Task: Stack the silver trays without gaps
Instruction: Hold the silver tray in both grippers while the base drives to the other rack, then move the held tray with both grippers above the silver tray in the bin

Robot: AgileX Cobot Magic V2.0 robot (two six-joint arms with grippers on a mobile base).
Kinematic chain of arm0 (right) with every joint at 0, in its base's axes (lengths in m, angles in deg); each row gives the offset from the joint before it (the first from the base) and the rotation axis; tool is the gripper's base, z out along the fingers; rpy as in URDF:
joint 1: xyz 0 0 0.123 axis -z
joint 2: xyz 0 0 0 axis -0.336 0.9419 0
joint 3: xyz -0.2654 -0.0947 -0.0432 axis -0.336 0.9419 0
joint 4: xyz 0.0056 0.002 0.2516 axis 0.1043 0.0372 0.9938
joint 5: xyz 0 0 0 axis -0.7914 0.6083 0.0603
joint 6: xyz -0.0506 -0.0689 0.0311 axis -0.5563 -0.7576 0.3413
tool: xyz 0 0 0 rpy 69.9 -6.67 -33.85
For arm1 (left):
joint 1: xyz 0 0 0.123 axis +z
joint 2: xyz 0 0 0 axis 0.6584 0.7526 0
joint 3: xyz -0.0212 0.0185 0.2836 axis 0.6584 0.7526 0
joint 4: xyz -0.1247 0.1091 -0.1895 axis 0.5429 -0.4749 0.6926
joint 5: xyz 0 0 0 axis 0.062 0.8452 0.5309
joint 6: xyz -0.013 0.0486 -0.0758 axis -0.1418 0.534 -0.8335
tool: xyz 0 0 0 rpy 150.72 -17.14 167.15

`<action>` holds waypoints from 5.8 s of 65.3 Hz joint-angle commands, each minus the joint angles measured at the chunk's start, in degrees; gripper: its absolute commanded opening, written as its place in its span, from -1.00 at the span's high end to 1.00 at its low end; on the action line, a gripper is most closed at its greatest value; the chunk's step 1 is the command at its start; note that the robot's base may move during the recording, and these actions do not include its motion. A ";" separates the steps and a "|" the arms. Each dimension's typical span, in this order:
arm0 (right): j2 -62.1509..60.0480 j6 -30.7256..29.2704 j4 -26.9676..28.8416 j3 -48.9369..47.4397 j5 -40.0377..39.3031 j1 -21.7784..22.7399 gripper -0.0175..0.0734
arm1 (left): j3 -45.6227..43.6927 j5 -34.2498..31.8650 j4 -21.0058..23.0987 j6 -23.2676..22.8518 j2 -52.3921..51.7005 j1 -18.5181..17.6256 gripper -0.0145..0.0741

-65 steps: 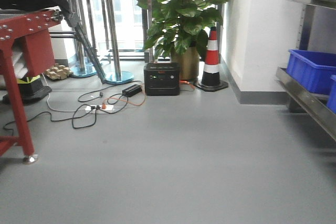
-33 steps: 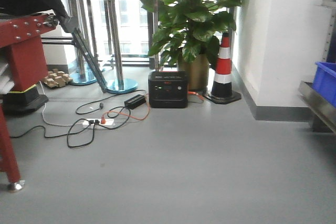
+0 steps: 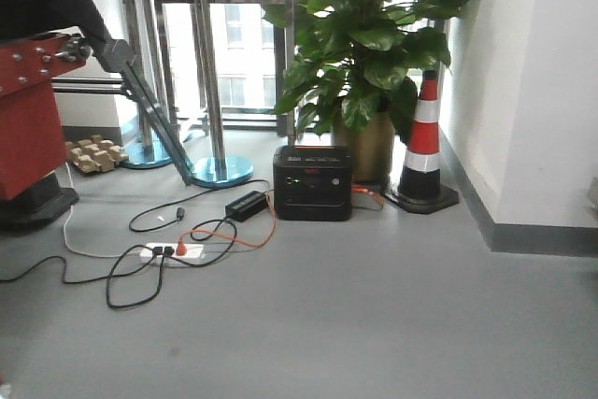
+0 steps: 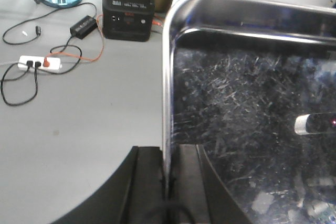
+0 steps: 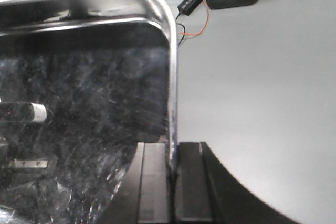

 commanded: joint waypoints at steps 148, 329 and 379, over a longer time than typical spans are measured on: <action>-0.92 -0.17 -5.33 -0.73 0.79 0.84 0.79 | -0.21 1.01 -7.76 0.26 -1.18 0.44 0.71; -0.58 -0.17 -5.33 -0.73 -1.80 0.84 0.79 | -0.21 0.36 -7.46 0.26 -1.18 0.44 0.71; 22.98 -0.17 -1.40 -0.73 -13.20 3.16 0.79 | -0.21 -5.60 9.05 7.26 18.43 14.90 0.71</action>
